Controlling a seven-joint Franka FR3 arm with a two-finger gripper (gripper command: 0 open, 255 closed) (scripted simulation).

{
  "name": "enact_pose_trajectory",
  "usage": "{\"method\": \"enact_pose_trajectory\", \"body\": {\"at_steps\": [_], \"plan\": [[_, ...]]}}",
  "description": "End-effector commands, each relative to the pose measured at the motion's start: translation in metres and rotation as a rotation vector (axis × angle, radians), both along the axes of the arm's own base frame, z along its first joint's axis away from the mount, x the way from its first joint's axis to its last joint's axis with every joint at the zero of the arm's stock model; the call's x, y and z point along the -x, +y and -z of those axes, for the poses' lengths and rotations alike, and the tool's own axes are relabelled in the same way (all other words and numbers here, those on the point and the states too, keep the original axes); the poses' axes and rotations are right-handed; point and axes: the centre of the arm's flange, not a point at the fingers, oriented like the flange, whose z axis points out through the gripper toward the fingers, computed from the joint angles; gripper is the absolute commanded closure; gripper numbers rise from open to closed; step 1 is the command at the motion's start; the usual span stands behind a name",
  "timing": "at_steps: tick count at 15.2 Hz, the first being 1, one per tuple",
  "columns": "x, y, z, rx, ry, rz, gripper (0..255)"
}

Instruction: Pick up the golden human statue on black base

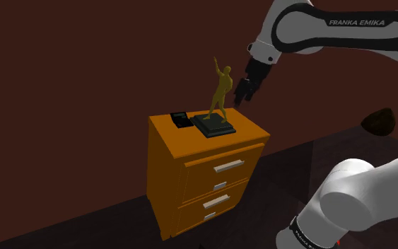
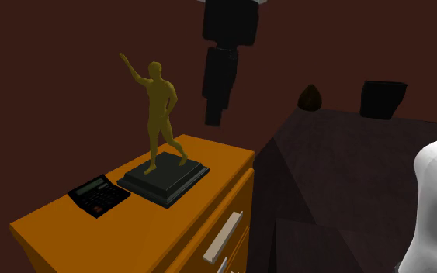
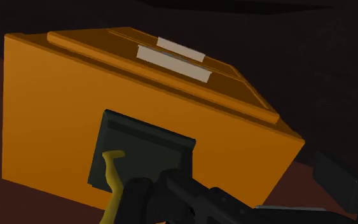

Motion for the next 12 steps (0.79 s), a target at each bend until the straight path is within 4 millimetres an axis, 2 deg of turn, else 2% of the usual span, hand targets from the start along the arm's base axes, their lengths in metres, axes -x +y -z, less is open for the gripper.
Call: {"method": "enact_pose_trajectory", "body": {"at_steps": [1,12], "plan": [[-0.020,-0.012,-0.004,0.010,-0.027,0.025,0],[-0.107,-0.091,-0.032,0.063,-0.166,0.157,0]]}}
